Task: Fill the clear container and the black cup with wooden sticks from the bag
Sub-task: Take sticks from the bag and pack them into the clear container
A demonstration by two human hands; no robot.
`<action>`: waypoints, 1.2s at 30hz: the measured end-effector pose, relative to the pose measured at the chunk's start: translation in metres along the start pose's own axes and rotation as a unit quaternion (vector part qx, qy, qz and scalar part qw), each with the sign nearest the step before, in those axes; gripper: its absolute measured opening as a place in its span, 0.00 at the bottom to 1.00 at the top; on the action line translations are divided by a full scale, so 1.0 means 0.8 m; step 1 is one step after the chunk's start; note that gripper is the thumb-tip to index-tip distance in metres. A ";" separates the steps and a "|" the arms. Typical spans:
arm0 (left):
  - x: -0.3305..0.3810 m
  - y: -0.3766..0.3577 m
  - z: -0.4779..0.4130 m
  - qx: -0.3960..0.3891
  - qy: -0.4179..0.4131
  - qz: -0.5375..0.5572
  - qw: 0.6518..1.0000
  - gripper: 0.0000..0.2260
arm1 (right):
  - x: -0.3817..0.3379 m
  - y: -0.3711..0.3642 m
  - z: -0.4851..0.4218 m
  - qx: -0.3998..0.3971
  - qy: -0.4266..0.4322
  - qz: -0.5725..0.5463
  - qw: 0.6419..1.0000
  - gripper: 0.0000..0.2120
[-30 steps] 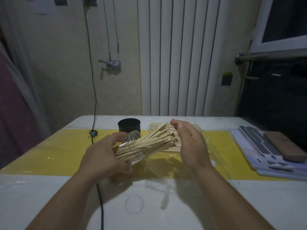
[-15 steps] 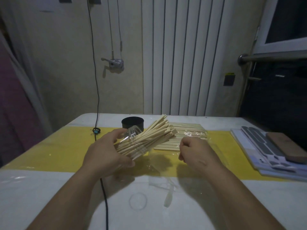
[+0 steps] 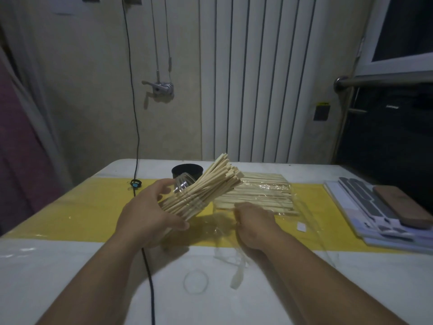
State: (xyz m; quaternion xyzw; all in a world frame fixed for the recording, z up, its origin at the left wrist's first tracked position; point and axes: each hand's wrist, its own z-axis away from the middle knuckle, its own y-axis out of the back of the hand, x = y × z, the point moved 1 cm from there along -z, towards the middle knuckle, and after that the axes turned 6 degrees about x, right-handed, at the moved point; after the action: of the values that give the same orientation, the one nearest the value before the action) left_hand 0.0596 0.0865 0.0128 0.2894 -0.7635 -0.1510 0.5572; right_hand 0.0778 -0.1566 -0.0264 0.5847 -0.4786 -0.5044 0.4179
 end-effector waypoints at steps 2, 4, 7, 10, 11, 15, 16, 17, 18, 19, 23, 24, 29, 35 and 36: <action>0.000 0.000 0.000 -0.002 0.003 0.006 1.000 0.44 | -0.003 0.004 -0.008 0.017 0.006 0.028 0.999 0.16; 0.001 0.000 0.000 -0.003 0.003 0.011 1.000 0.44 | -0.003 0.006 -0.016 0.028 0.003 0.051 0.998 0.15; 0.001 0.000 0.000 -0.005 0.002 0.014 1.000 0.43 | -0.006 0.008 -0.028 0.029 -0.001 0.089 0.996 0.14; -0.001 0.000 -0.002 -0.004 0.006 0.007 1.000 0.43 | -0.010 0.012 -0.041 -0.006 -0.013 0.119 0.993 0.19; -0.001 0.000 -0.002 -0.001 0.007 0.004 1.000 0.43 | -0.011 0.013 -0.045 -0.014 -0.020 0.118 0.993 0.19; -0.002 -0.001 -0.002 0.001 0.006 -0.003 1.000 0.43 | -0.010 0.015 -0.056 -0.026 -0.050 0.076 0.995 0.16; -0.001 -0.001 -0.002 0.000 0.006 -0.004 1.000 0.43 | -0.008 0.016 -0.057 -0.028 -0.064 0.052 0.996 0.16; -0.001 0.000 -0.002 -0.002 0.005 -0.004 1.000 0.42 | -0.006 0.016 -0.058 -0.033 -0.073 0.028 0.996 0.16; 0.000 0.000 -0.002 -0.003 0.004 -0.005 1.000 0.42 | -0.004 0.015 -0.060 -0.036 -0.074 0.008 0.997 0.17; 0.000 0.000 -0.001 -0.003 0.003 -0.006 1.000 0.42 | -0.003 0.013 -0.060 -0.037 -0.073 -0.005 0.997 0.17; 0.001 0.000 0.000 -0.002 0.000 -0.004 1.000 0.42 | -0.002 0.006 -0.065 -0.037 -0.079 -0.003 0.996 0.16; 0.001 0.000 0.001 -0.002 -0.001 -0.004 1.000 0.43 | -0.003 0.003 -0.066 -0.043 -0.075 -0.006 0.996 0.15; 0.001 0.000 0.000 -0.002 0.003 -0.005 1.000 0.43 | -0.005 -0.003 -0.072 -0.064 -0.069 0.007 0.996 0.18; 0.003 0.001 0.001 -0.001 0.004 -0.006 1.000 0.43 | 0.000 0.006 -0.046 -0.017 -0.008 -0.007 1.000 0.11; 0.002 0.000 0.001 -0.001 0.003 -0.006 1.000 0.43 | 0.000 0.007 -0.041 -0.017 -0.001 -0.001 1.000 0.12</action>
State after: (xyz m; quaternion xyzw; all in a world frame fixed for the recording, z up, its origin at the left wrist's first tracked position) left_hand 0.0584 0.0853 0.0142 0.2934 -0.7601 -0.1543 0.5589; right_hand 0.1091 -0.1573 -0.0160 0.5772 -0.4698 -0.5136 0.4270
